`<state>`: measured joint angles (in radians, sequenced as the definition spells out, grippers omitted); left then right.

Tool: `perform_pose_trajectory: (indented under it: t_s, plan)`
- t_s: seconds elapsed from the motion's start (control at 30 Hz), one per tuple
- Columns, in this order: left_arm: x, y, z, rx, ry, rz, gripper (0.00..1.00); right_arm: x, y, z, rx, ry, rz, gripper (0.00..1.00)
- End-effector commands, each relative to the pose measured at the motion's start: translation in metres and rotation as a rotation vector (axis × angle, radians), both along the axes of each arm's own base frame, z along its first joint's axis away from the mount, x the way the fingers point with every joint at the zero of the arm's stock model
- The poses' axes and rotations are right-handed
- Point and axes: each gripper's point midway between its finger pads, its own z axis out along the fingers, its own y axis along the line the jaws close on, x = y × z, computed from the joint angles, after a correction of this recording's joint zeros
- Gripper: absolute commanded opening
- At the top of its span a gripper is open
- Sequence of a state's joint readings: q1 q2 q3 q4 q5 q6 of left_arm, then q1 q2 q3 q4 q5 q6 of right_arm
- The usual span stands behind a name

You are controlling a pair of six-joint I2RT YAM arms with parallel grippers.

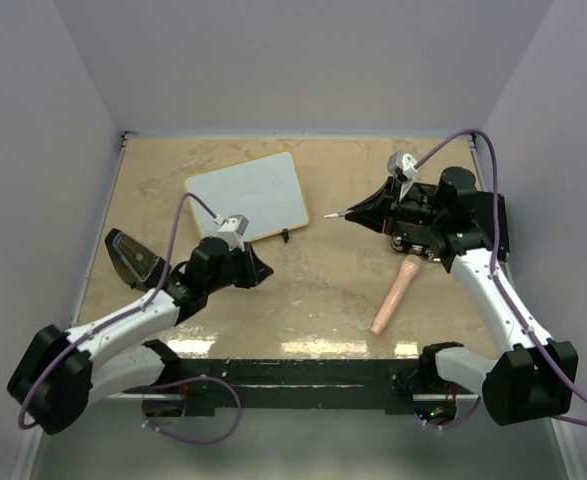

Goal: Write a sentence on the whiteboard
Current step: Place the pen cap at the center of the board.

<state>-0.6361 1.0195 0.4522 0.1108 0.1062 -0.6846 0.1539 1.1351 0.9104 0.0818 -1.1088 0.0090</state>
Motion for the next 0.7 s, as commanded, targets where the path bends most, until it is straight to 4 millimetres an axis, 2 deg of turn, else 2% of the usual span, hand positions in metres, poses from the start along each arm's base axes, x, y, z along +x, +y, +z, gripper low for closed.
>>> perform_pose_trajectory:
  t_s: [0.0,0.03,0.07,0.1,0.13,0.17,0.2,0.23,0.3,0.33,0.37,0.4,0.43,0.5,0.53,0.6,0.63,0.67]
  plan:
    - [0.001,-0.033,0.006,0.009,0.005,-0.196,0.0,0.003,-0.008,0.014,-0.014,-0.083,-0.033,0.0]
    - [0.001,-0.04,-0.003,0.006,0.029,-0.226,0.0,0.004,-0.009,0.013,-0.014,-0.08,-0.035,0.0]
    - [0.002,-0.048,-0.001,-0.013,0.023,-0.255,0.0,0.005,-0.01,0.013,-0.015,-0.077,-0.036,0.0]
    - [0.004,-0.062,0.012,-0.057,-0.018,-0.292,0.0,0.005,-0.009,0.013,-0.015,-0.077,-0.035,0.0]
    - [0.007,-0.069,0.004,-0.055,0.0,-0.306,0.0,0.006,-0.01,0.011,-0.018,-0.075,-0.036,0.0]
    - [0.009,-0.076,0.003,-0.063,-0.001,-0.32,0.05,0.007,-0.011,0.01,-0.02,-0.07,-0.04,0.0]
    - [0.015,-0.089,0.014,-0.09,-0.026,-0.341,0.07,0.007,-0.011,0.011,-0.024,-0.076,-0.041,0.0]
    - [0.019,-0.096,-0.001,-0.079,0.008,-0.347,0.08,0.009,-0.012,0.009,-0.028,-0.07,-0.048,0.0]
    - [0.031,-0.117,0.008,-0.106,-0.016,-0.366,0.11,0.011,-0.014,0.009,-0.036,-0.08,-0.06,0.0]
    - [0.037,-0.124,-0.008,-0.09,0.015,-0.367,0.13,0.012,-0.016,0.009,-0.038,-0.078,-0.068,0.0]
    - [0.04,-0.133,-0.01,-0.092,0.017,-0.375,0.15,0.013,-0.018,0.009,-0.038,-0.079,-0.072,0.0]
    - [0.051,-0.144,-0.001,-0.103,-0.007,-0.372,0.16,0.014,-0.019,0.008,-0.038,-0.076,-0.075,0.0]
    - [0.056,-0.15,-0.018,-0.085,0.024,-0.371,0.17,0.015,-0.021,0.009,-0.038,-0.076,-0.08,0.0]
    - [0.069,-0.164,-0.017,-0.097,0.015,-0.366,0.18,0.015,-0.024,0.009,-0.038,-0.079,-0.084,0.0]
    - [0.072,-0.168,-0.03,-0.087,0.036,-0.365,0.19,0.015,-0.024,0.01,-0.036,-0.079,-0.083,0.0]
    - [0.084,-0.177,-0.03,-0.095,0.026,-0.346,0.21,0.015,-0.026,0.01,-0.03,-0.07,-0.083,0.0]
    - [0.087,-0.179,-0.042,-0.084,0.045,-0.341,0.23,0.015,-0.026,0.01,-0.028,-0.072,-0.083,0.0]
    - [0.091,-0.184,-0.041,-0.088,0.037,-0.338,0.24,0.016,-0.027,0.01,-0.027,-0.067,-0.087,0.0]
